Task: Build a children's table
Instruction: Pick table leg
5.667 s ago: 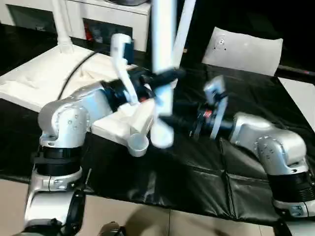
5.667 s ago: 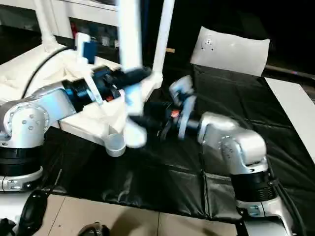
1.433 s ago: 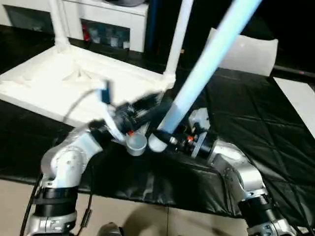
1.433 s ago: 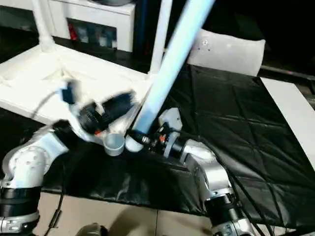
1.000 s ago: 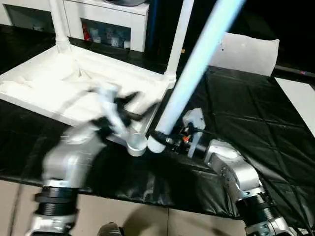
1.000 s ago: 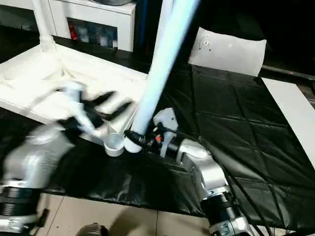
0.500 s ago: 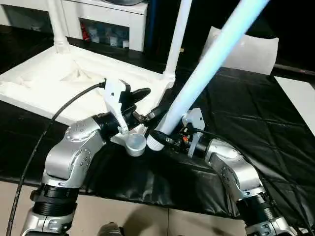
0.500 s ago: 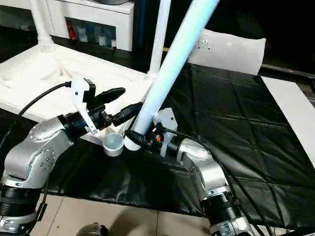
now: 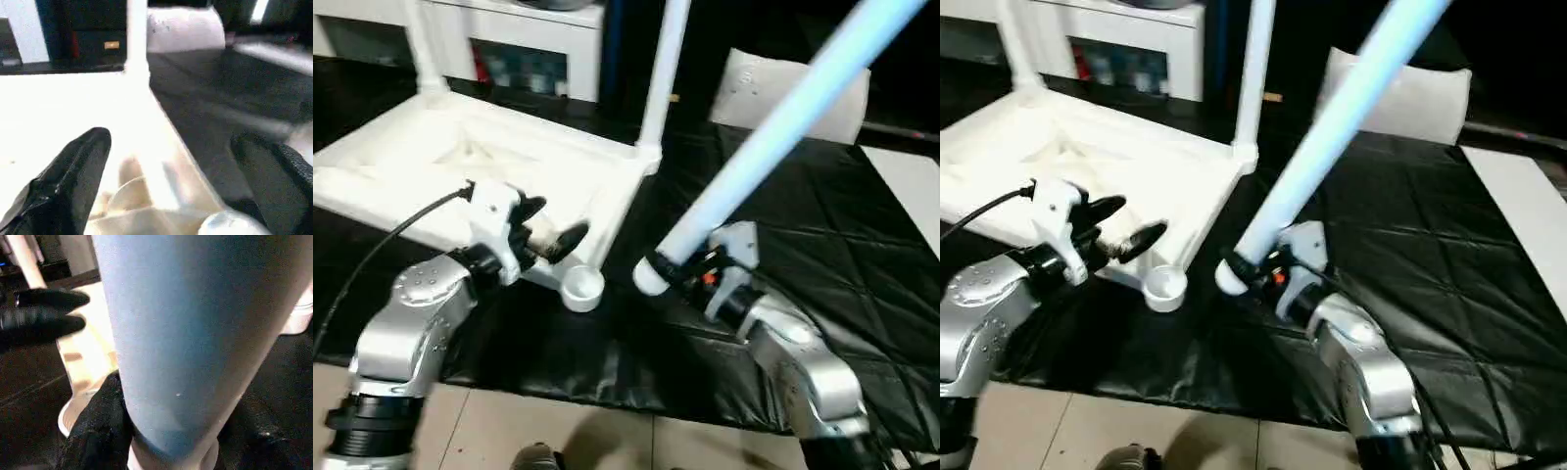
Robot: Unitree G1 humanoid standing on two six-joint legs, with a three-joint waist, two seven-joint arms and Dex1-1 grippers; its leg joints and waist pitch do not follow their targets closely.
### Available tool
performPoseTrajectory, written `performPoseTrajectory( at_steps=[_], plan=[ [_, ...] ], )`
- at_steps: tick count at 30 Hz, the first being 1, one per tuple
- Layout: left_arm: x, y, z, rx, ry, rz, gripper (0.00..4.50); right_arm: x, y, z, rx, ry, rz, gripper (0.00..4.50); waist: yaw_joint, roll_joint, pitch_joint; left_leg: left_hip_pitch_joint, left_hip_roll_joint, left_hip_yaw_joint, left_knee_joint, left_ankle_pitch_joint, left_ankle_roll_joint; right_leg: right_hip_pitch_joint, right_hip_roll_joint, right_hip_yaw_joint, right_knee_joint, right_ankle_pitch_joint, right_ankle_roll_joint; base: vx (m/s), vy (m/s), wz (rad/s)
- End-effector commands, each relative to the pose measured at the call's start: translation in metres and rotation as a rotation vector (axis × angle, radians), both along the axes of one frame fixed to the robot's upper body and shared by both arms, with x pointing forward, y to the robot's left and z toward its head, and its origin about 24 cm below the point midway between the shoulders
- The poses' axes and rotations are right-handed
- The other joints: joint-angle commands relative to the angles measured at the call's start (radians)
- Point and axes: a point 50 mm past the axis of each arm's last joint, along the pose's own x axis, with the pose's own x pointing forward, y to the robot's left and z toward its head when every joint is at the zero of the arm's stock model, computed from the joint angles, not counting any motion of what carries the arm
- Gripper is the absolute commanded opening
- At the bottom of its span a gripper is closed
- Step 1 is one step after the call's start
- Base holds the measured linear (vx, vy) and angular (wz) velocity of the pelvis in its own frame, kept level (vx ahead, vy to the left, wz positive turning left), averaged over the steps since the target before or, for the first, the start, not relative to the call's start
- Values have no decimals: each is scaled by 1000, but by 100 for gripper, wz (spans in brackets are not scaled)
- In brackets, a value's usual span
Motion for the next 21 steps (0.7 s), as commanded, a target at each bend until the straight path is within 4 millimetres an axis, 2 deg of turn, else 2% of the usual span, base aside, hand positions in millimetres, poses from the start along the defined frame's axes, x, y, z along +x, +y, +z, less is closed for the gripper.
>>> performPoseTrajectory(
  at_steps=[1, 3, 5, 6, 9, 11, 14, 16, 17, 19, 21],
  plan=[
    [0, 4, -9, 83, 20, -47, 450, -1, -14, 1, -26, 4, -83, 190, -9, 39, -57, 55, 52, -29, -90, -438, -122, -12, -80, 40, -103, -282, -115, 0, 0, 0],
    [0, 9, -11, 117, 24, -69, 450, -2, -16, 1, -42, 10, -112, 190, -10, 39, -59, 55, 52, -31, -91, -449, -129, -12, -83, 42, -99, -287, -120, 0, 0, 0],
    [2, 18, -12, 191, 33, -126, 450, -2, -19, 3, -68, 17, -155, 190, -10, 41, -60, 51, 51, -31, -92, -432, -128, -12, -83, 43, -98, -269, -121, 0, 0, 0],
    [4, 23, -11, 220, 38, -161, 450, -2, -20, 4, -70, 17, -160, 190, -12, 39, -59, 53, 47, -30, -90, -420, -122, -15, -82, 44, -103, -269, -116, 0, 0, 0],
    [8, 33, -11, 315, 65, -273, 412, 1, -25, 7, -93, 13, -169, 190, -12, 37, -63, 54, 49, -28, -90, -404, -124, -14, -83, 44, -94, -227, -124, 0, 0, 0],
    [8, 38, -15, 365, 105, -330, 395, 0, -25, 6, -101, 16, -161, 190, -10, 42, -64, 54, 50, -26, -90, -396, -126, -14, -86, 44, -91, -207, -134, 0, 0, 0],
    [10, 43, -21, 435, 147, -390, 368, 0, -24, 4, -112, 24, -162, 190, -11, 41, -65, 51, 51, -26, -90, -378, -124, -10, -88, 43, -86, -171, -145, 0, 0, 0],
    [11, 44, -23, 448, 155, -406, 349, 1, -24, 5, -113, 25, -167, 190, -11, 48, -67, 52, 51, -25, -89, -368, -128, -10, -86, 42, -81, -127, -160, 0, 0, 0],
    [13, 45, -26, 491, 172, -462, 339, 1, -25, 7, -114, 25, -172, 190, -11, 48, -68, 52, 51, -25, -88, -365, -127, -8, -87, 42, -80, -117, -164, 0, 0, 0],
    [17, 45, -26, 515, 174, -495, 322, 0, -25, 7, -117, 27, -173, 190, -7, 39, -69, 53, 52, -22, -88, -348, -122, -6, -89, 42, -80, -104, -171, 0, 0, 0],
    [19, 46, -26, 529, 171, -507, 303, -1, -25, 6, -121, 30, -171, 190, -6, 40, -68, 52, 53, -23, -88, -345, -122, -3, -92, 41, -77, -111, -175, 0, 0, 0]
  ],
)
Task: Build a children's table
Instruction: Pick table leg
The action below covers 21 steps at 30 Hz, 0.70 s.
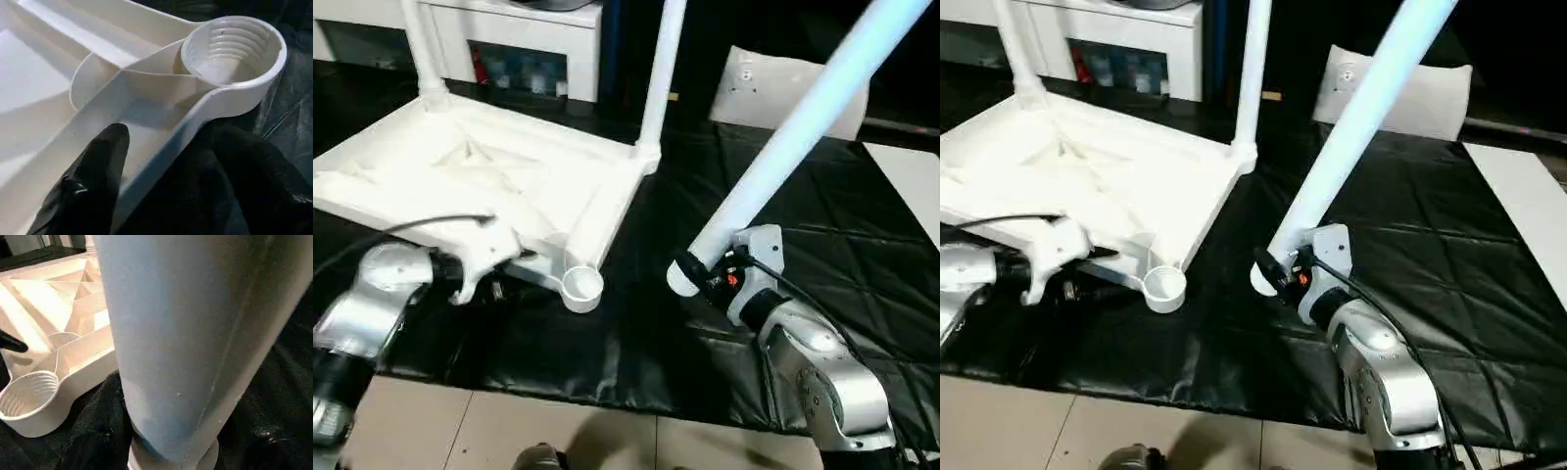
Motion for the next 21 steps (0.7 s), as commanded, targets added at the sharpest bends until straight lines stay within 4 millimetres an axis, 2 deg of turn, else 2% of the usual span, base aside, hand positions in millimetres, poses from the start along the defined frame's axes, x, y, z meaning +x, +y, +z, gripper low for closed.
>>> performPoseTrajectory(
  at_steps=[1, 4, 6, 7, 9, 11, 12, 13, 14, 15, 17, 18, 20, 21],
  plan=[
    [5, -2, -1, 60, -4, -62, 295, 0, -3, 5, -21, -25, -5, 190, -5, 27, -66, 52, 55, -22, -85, -342, -117, 1, -91, 39, -82, -121, -175, 0, 0, 0],
    [9, -4, 0, 65, -10, -73, 259, 0, -4, 4, -41, -20, 0, 190, -5, 38, -68, 53, 58, -24, -84, -337, -123, 3, -94, 38, -78, -105, -182, 0, 0, 0],
    [12, -6, 3, 35, -23, -62, 254, 1, -4, 6, -42, -23, 0, 190, -6, 34, -68, 53, 58, -22, -84, -337, -123, 4, -94, 37, -77, -95, -190, 0, 0, 0],
    [13, -7, 6, -13, -43, -27, 249, 1, -4, 7, -34, -26, -6, 190, -4, 38, -69, 56, 59, -22, -82, -342, -124, 3, -95, 37, -76, -90, -198, 0, 0, 0],
    [14, -5, 9, -147, -65, 73, 249, 2, -6, 10, -15, -34, -29, 190, -4, 36, -68, 52, 58, -22, -82, -338, -123, 6, -95, 37, -73, -82, -205, 0, 0, 0],
    [5, 3, 13, -372, -75, 203, 249, 0, -5, 10, 27, -19, -56, 190, -3, 35, -69, 51, 59, -22, -80, -334, -119, 7, -97, 35, -69, -74, -222, 0, 0, 0],
    [5, 4, 13, -373, -75, 203, 249, 0, -5, 10, 27, -19, -56, 190, -4, 37, -67, 50, 60, -22, -80, -342, -115, 6, -95, 35, -70, -77, -232, 0, 0, 0],
    [-4, 7, 14, -484, -90, 283, 249, -2, -1, 10, 65, -2, -49, 190, -3, 35, -68, 51, 59, -22, -79, -348, -109, 8, -93, 34, -71, -86, -228, 0, 0, 0],
    [-7, 8, 14, -519, -93, 310, 249, -3, 0, 10, 77, 5, -49, 190, -5, 35, -67, 47, 61, -24, -81, -344, -106, 10, -93, 35, -68, -79, -229, 0, 0, 0],
    [-10, 9, 14, -547, -102, 341, 249, -4, 1, 9, 88, 17, -55, 190, -6, 36, -64, 50, 59, -22, -82, -356, -101, 5, -89, 34, -75, -104, -223, 0, 0, 0],
    [-20, 9, 13, -635, -145, 474, 249, -5, 4, 8, 95, 31, -93, 190, -4, 41, -64, 51, 59, -23, -82, -365, -104, 4, -89, 35, -77, -129, -214, 0, 0, 0],
    [-25, 8, 11, -644, -171, 535, 249, -6, 4, 7, 85, 29, -122, 190, -6, 38, -61, 48, 63, -24, -85, -376, -108, 3, -88, 35, -77, -132, -215, 0, 0, 0],
    [-27, 7, 9, -643, -192, 585, 249, -6, 4, 6, 73, 22, -146, 190, -2, 44, -59, 55, 58, -22, -81, -416, -114, -5, -88, 38, -87, -200, -192, 0, 0, 0],
    [-30, 5, 7, -641, -240, 695, 249, -8, 2, 5, 49, 12, -190, 190, 0, 47, -57, 55, 60, -24, -83, -437, -123, -6, -89, 40, -93, -239, -174, 0, 0, 0]
  ],
)
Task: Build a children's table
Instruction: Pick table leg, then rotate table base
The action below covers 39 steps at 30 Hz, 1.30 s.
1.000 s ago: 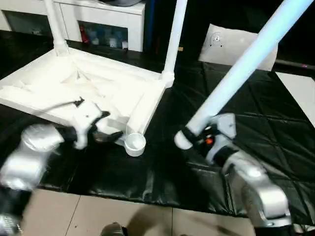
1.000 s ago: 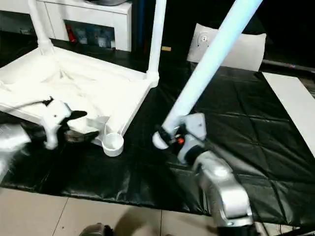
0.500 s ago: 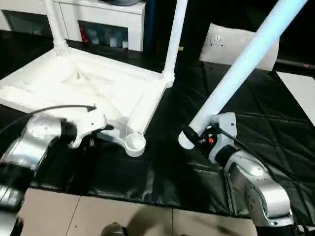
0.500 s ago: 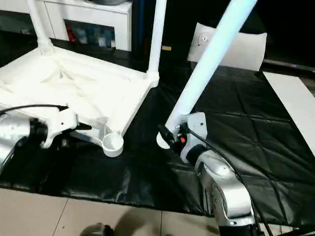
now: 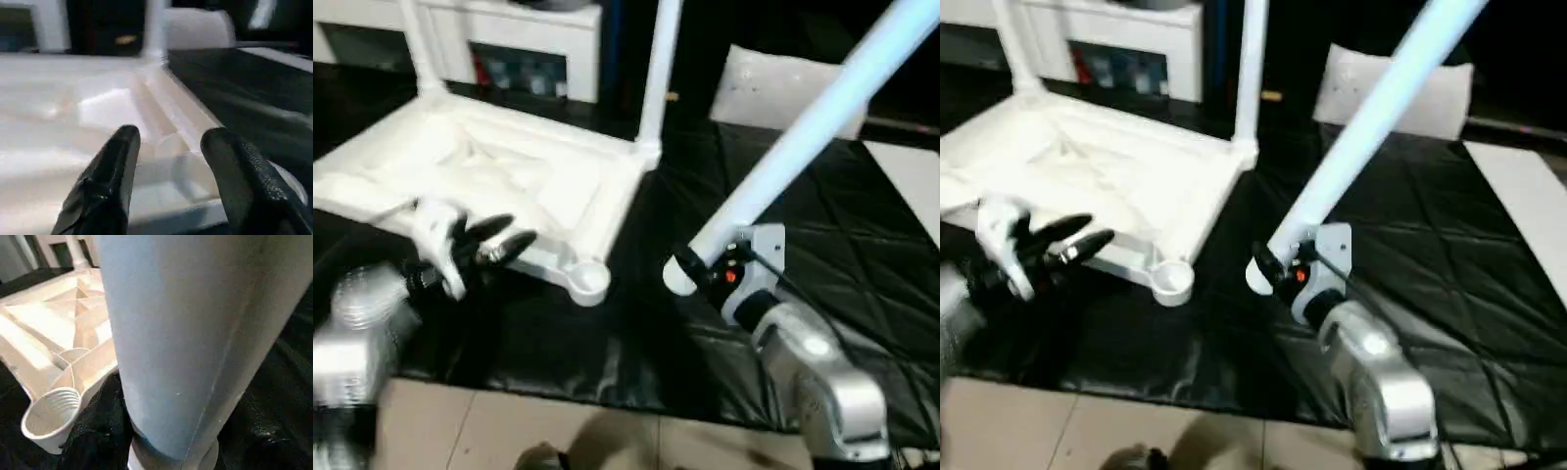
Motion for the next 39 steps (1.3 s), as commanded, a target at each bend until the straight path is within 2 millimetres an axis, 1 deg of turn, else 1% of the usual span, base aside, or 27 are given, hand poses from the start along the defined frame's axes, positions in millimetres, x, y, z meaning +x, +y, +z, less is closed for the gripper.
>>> performPoseTrajectory(
  at_steps=[1, 3, 4, 6, 8, 10, 11, 12, 13, 15, 16, 18, 19, 21, 23, 24, 25, 26, 28, 29, 31, 33, 35, 36, 37, 38, 39],
  plan=[
    [-1, -6, 8, 1, -51, 145, 249, -2, -7, 3, -41, -27, -81, 190, -7, 34, -55, 55, 61, -27, -85, -458, -130, -10, -87, 42, -97, -264, -158, 0, 0, 0],
    [-4, -13, 10, -23, -58, 188, 249, -4, -8, 2, -52, -26, -105, 190, -5, 31, -54, 56, 57, -31, -84, -468, -126, -11, -89, 43, -105, -309, -133, 0, 0, 0],
    [-7, -20, 11, -24, -63, 208, 249, -6, -8, 1, -63, -12, -132, 190, -6, 32, -55, 48, 56, -32, -86, -461, -121, -6, -91, 45, -104, -303, -123, 0, 0, 0],
    [-10, -27, 11, -9, -67, 218, 249, -9, -9, -1, -72, 9, -160, 190, -5, 33, -54, 38, 49, -25, -77, -429, -77, 0, -110, 58, -119, -329, -117, 0, 0, 0],
    [-12, -34, 10, -6, -54, 222, 249, -10, -10, -3, -51, 30, -191, 190, 3, 27, -56, 21, 46, -27, -61, -344, -20, 17, -136, 73, -134, -361, -104, 0, 0, 0],
    [-16, -41, 7, 0, -30, 249, 249, -12, -14, -8, 5, 77, -242, 190, 15, 28, -55, 8, 53, -39, -22, -266, 53, 25, -195, 104, -162, -417, -116, 0, 0, 0],
    [-16, -43, 6, 15, -26, 246, 249, -13, -16, -9, -13, 69, -250, 190, 17, 29, -55, 7, 57, -44, -19, -249, 62, 26, -198, 105, -163, -423, -122, 9, 63, -1],
    [-17, -44, 4, 26, -25, 242, 249, -13, -18, -9, -30, 61, -254, 190, 15, 36, -56, 6, 59, -47, -33, -246, 68, 28, -180, 92, -159, -425, -127, 14, 84, -2],
    [-18, -45, 2, 27, -16, 245, 249, -13, -20, -9, -65, 44, -259, 190, 7, 49, -63, 22, 58, -36, -56, -264, 65, 20, -135, 65, -141, -367, -128, 14, 84, -2],
    [-19, -46, 2, 24, -11, 252, 249, -12, -21, -9, -79, 38, -260, 190, -16, 62, -67, 49, 43, -20, -83, -319, 69, 2, -83, 30, -115, -239, -128, -6, 96, 2],
    [-20, -47, 1, 20, -4, 256, 249, -13, -20, -8, -116, 13, -238, 190, -26, 56, -66, 55, 37, -14, -90, -360, 76, 1, -80, 22, -115, -203, -122, -11, 99, 3],
    [-23, -49, -2, 22, 9, 257, 249, -14, -19, -9, -161, -2, -204, 190, -25, 42, -62, 40, 34, -8, -86, -392, 73, 13, -112, 34, -133, -225, -96, -3, 108, -2],
    [-24, -50, -3, 24, 14, 259, 249, -14, -19, -10, -169, -4, -199, 190, -19, 38, -63, 35, 37, -13, -70, -390, 77, 17, -146, 51, -150, -274, -84, -2, 110, -2],
    [-26, -50, -5, 22, 27, 271, 249, -15, -18, -11, -158, -3, -195, 190, -17, 41, -64, 32, 46, -28, -58, -372, 90, 26, -176, 64, -169, -331, -83, -11, 106, -4],
    [-27, -50, -6, 23, 32, 276, 249, -16, -18, -12, -143, 6, -190, 190, -29, 50, -66, 40, 41, -24, -84, -389, 82, 20, -134, 34, -157, -326, -70, -11, 106, -7],
    [-27, -51, -7, 25, 33, 277, 249, -16, -18, -13, -134, 12, -195, 190, -44, 50, -67, 56, 35, -15, -102, -429, 64, 4, -96, 10, -139, -296, -52, -15, 88, -5],
    [-27, -50, -7, 28, 36, 281, 249, -16, -19, -14, -114, 25, -215, 190, -61, 49, -65, 63, 30, -10, -113, -485, 39, -9, -78, -7, -128, -275, -40, -15, 88, -5],
    [-28, -50, -8, 29, 38, 282, 249, -16, -20, -15, -106, 29, -225, 190, -65, 50, -65, 63, 29, -7, -117, -517, 23, -11, -77, -12, -125, -278, -34, -25, 87, -3],
    [-29, -49, -8, 31, 41, 289, 249, -16, -21, -16, -88, 33, -235, 190, -80, 39, -62, 54, 22, -3, -117, -644, -28, -14, -105, -9, -145, -365, -12, -35, 79, -3],
    [-29, -48, -9, 32, 43, 291, 249, -16, -21, -16, -86, 33, -235, 190, -82, 37, -60, 51, 21, -6, -111, -665, -35, -13, -117, -4, -153, -402, -6, -42, 61, -5],
    [-30, -48, -10, 36, 50, 298, 249, -16, -23, -17, -109, 25, -230, 190, -87, 34, -59, 37, 26, -26, -83, -670, -33, 7, -167, 15, -185, -514, 13, -45, 66, -10],
    [-30, -48, -10, 37, 53, 299, 249, -16, -23, -17, -125, 16, -228, 190, -93, 36, -55, 36, 29, -32, -82, -687, -37, 10, -170, 8, -192, -567, 21, -50, 65, -16],
    [-30, -48, -11, 38, 55, 299, 249, -15, -24, -16, -134, 9, -226, 190, -111, 52, -54, 33, 22, -15, -132, -783, -80, 18, -107, -40, -158, -514, 14, -59, 64, -15],
    [-30, -49, -11, 39, 57, 299, 249, -15, -24, -16, -135, 9, -223, 190, -109, 64, -58, -3, 16, 26, -213, -880, -124, 62, -36, -99, -24, -314, -18, -118, 61, 4],
    [-30, -49, -11, 41, 58, 298, 249, -15, -24, -16, -135, 9, -220, 190, -59, 70, -51, -53, -22, 104, -274, -895, -176, 100, 13, -164, 92, -135, -43, -118, 61, 4],
    [-30, -49, -12, 41, 59, 298, 249, -15, -24, -16, -135, 10, -218, 190, -57, 56, -50, -59, -15, 127, -279, -811, -189, 99, -6, -139, 77, -169, -56, -112, 8, 20],
    [-30, -50, -12, 42, 60, 297, 249, -15, -24, -16, -137, 9, -214, 190, -75, -27, -86, 54, 0, 47, -2, -425, -183, -29, -218, -2, -84, -592, -14, -57, -74, 27]
  ],
)
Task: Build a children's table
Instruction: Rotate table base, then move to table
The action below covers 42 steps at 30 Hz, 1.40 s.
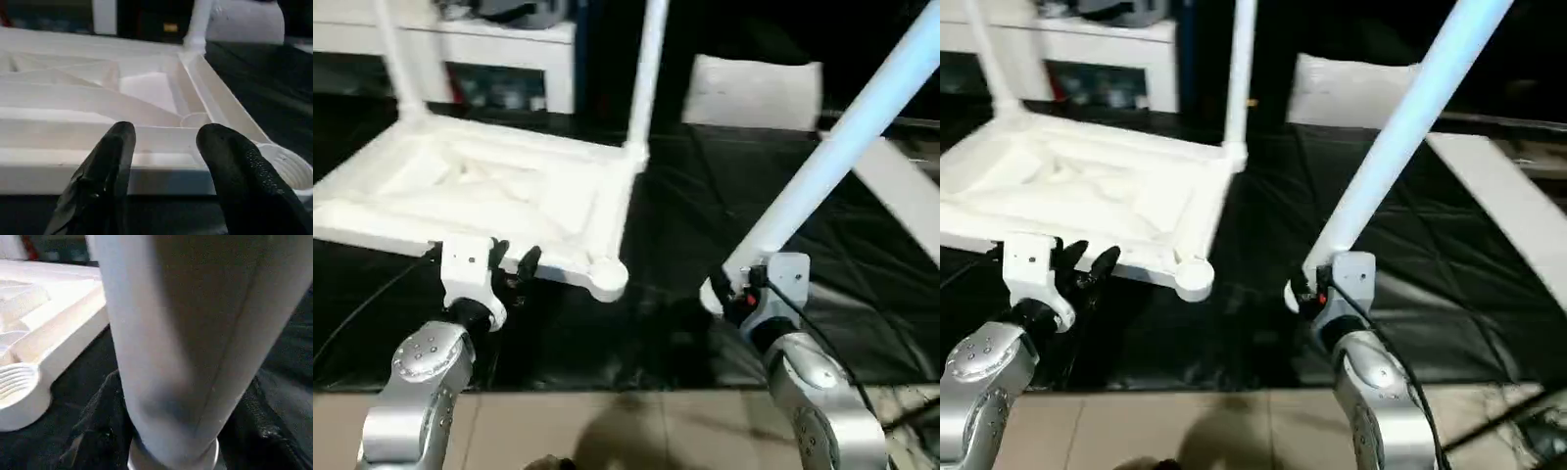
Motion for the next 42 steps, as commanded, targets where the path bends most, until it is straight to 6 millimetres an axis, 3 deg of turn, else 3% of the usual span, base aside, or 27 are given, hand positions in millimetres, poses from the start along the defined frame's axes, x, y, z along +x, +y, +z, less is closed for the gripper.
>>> performPoseTrajectory(
  at_steps=[1, 2, 3, 4, 5, 6, 7, 9, 10, 11, 12, 13, 14, 15, 16, 17, 18, 19, 21, 22, 24, 25, 27, 29, 31, 37, 42],
  plan=[
    [-1, -1, -1, 11, 13, 0, 249, 2, -2, 2, -9, -17, 4, 190, 11, 33, -35, 30, 63, -231, 214, -126, -71, -82, -260, 184, -269, -797, -50, -57, -74, 27],
    [-1, -1, -1, 11, 13, 0, 249, 2, -2, 2, -9, -17, 4, 190, -24, 18, -22, -47, 52, -269, 235, -131, -48, -15, -254, 176, -242, -786, -102, 0, 0, 0],
    [-1, -1, -2, 11, 15, -2, 249, 3, -2, 2, -10, -19, 6, 190, 4, 36, -16, -33, 64, -302, 209, -133, -108, 27, -199, 122, -195, -629, -219, 1, 163, -27],
    [-1, -2, -2, 11, 16, -3, 249, 3, -3, 2, -12, -19, 7, 190, 3, 62, -13, 41, 91, -300, 96, -319, -105, 1, -96, 51, -156, -497, -257, 1, 163, -27],
    [-1, -2, -2, 11, 17, -3, 249, 2, -3, 2, -13, -20, 8, 190, -23, 99, -2, 50, 91, -320, 5, -544, -149, -30, 17, 17, -77, -406, -197, -120, 131, 7],
    [-1, -2, -2, 11, 17, -4, 249, 2, -3, 2, -14, -20, 8, 190, -47, 128, -14, 54, 88, -343, -88, -809, -184, -23, 68, -1, 45, -133, -112, -109, 124, 7],
    [-1, -3, -3, 11, 19, -5, 249, 2, -3, 2, -15, -20, 9, 190, -47, 136, -7, 65, 72, -333, -100, -788, -161, -36, 78, -18, 55, 23, -68, -109, 124, 7],
    [-1, -3, -3, 11, 20, -5, 249, 3, -3, 3, -16, -20, 11, 190, -62, 114, -4, 75, 60, -330, -94, -633, -79, -17, 50, -14, 5, 68, -53, -26, 105, -11],
    [-1, -3, -3, 10, 20, -5, 249, 3, -3, 3, -18, -19, 15, 190, -52, 79, -17, 75, 52, -319, -73, -514, -35, -3, -5, 28, -64, 57, -38, -22, 86, -16],
    [-1, -4, -3, 9, 21, -5, 249, 3, -3, 3, -18, -18, 18, 190, -44, 53, -32, 45, 48, -299, -47, -452, -19, 32, -62, 71, -105, 34, -27, -35, 52, -6],
    [-1, -4, -3, 9, 22, -5, 249, 3, -3, 2, -19, -16, 23, 190, -10, 27, -29, 12, 62, -270, 109, -311, -10, 48, -243, 192, -206, -95, -116, 0, 0, 0],
    [-1, -4, -4, 9, 23, -4, 249, 3, -3, 2, -20, -15, 27, 190, -11, 37, -33, -16, 76, -294, 154, -163, -39, 68, -257, 176, -203, -157, -164, 0, 0, 0],
    [-1, -4, -4, 9, 23, -4, 249, 4, -3, 2, -20, -15, 28, 190, -2, 44, -25, -10, 73, -289, 141, -130, -53, 54, -221, 153, -206, -208, -198, -12, 59, -23],
    [-1, -4, -4, 8, 23, -4, 249, 4, -3, 2, -20, -14, 29, 190, 3, 58, -25, 3, 74, -268, 63, -104, -31, 43, -117, 111, -187, -245, -268, -3, 84, 7],
    [-1, -5, -4, 6, 23, -3, 249, 4, -3, 2, -21, -14, 31, 190, -10, 81, -25, 51, 93, -238, -18, -147, 44, -9, 12, 65, -134, -170, -269, -3, 84, 7],
    [-1, -5, -4, 5, 23, -3, 249, 4, -3, 2, -21, -14, 32, 190, -42, 82, -41, 79, 107, -247, -25, -122, 90, -24, 48, 47, -96, -80, -257, -26, 120, 15],
    [-1, -6, -4, 5, 23, -3, 249, 4, -3, 2, -22, -13, 34, 190, -49, 101, -44, 89, 109, -262, -32, -55, 169, -24, 64, 30, -60, 37, -230, -38, 132, 4],
    [-2, -6, -4, 4, 24, -4, 249, 4, -3, 2, -22, -13, 36, 190, -46, 94, -35, 82, 110, -257, -34, -35, 207, -27, 55, 31, -68, 78, -199, -38, 132, 4],
    [-2, -6, -4, 4, 24, -3, 249, 4, -3, 2, -23, -12, 39, 190, -37, 82, -29, 66, 107, -242, -36, -89, 177, -18, 33, 44, -88, 85, -193, -19, 112, 5],
    [-2, -6, -4, 4, 25, -3, 249, 4, -3, 2, -24, -11, 44, 190, -29, 80, -26, 51, 100, -234, -50, -259, 43, 1, 13, 56, -106, 43, -187, -23, 94, 5],
    [-2, -6, -4, 6, 17, 8, 249, 3, -3, 1, -24, -9, 52, 190, -28, 72, -28, 43, 96, -231, -57, -339, -62, 7, 5, 59, -114, 26, -146, -17, 26, -1],
    [-3, -6, -4, -5, 16, 22, 249, 2, -3, 1, -24, -7, 55, 190, -33, 66, -23, 40, 95, -228, -61, -424, -112, 1, 1, 63, -122, -53, -117, 0, 0, 0],
    [-3, -5, -4, -13, 19, 32, 249, 2, -3, 1, -24, -7, 56, 190, -36, 61, -21, 40, 92, -227, -59, -518, -153, -10, -6, 69, -136, -169, -87, 0, 0, 0],
    [-2, -4, -3, -4, 8, 53, 249, 2, -5, 1, -23, -7, 58, 190, -37, 51, -22, 37, 89, -223, -57, -538, -151, -14, -10, 76, -145, -235, -80, 0, 0, 0],
    [-2, -4, -3, 9, 1, 59, 249, 2, -5, 1, -16, -5, 62, 190, -34, 38, -29, 27, 88, -211, -55, -445, -114, -8, -16, 83, -150, -211, -77, -21, -60, -5],
    [0, -4, -1, 10, -21, 58, 249, 2, -5, 2, 6, -6, 73, 190, -26, 41, -36, 22, 97, -187, -53, -305, -83, -5, -3, 83, -138, -53, -126, 11, -67, -4],
    [0, -4, -1, 9, -24, 59, 249, 2, -4, 2, 9, -7, 88, 190, -25, 38, -33, 44, 98, -173, -59, -436, -62, 11, 7, 76, -157, -239, -133, 17, -17, -1]
  ],
)
